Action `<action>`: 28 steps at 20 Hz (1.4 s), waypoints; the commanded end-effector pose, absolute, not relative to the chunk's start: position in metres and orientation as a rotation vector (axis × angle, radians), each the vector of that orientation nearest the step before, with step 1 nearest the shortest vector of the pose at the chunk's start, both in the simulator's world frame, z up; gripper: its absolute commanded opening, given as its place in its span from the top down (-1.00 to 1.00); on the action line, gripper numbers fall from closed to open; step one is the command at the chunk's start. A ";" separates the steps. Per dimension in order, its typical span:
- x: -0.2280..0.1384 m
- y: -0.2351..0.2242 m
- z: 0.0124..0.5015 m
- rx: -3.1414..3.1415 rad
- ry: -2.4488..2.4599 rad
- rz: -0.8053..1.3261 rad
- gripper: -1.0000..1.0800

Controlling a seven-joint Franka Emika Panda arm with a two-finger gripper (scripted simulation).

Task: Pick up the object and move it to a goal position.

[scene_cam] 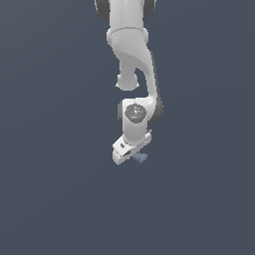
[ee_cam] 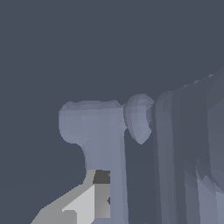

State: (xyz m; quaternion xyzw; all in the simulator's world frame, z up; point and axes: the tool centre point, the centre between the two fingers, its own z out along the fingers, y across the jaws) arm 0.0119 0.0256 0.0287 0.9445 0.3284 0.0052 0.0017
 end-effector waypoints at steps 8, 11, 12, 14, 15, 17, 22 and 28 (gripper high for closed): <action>0.016 0.024 0.030 2.964 1.029 0.016 1.00; 0.022 0.022 0.031 2.965 1.029 0.014 1.00; 0.025 0.021 0.031 2.965 1.029 0.013 1.00; 0.031 0.020 0.033 2.966 1.030 0.011 1.00; 0.034 0.019 0.033 2.966 1.030 0.010 1.00; 0.042 0.017 0.035 2.966 1.030 0.008 1.00; 0.058 0.012 0.037 2.967 1.031 0.003 1.00; 0.068 0.010 0.039 2.968 1.031 0.001 1.00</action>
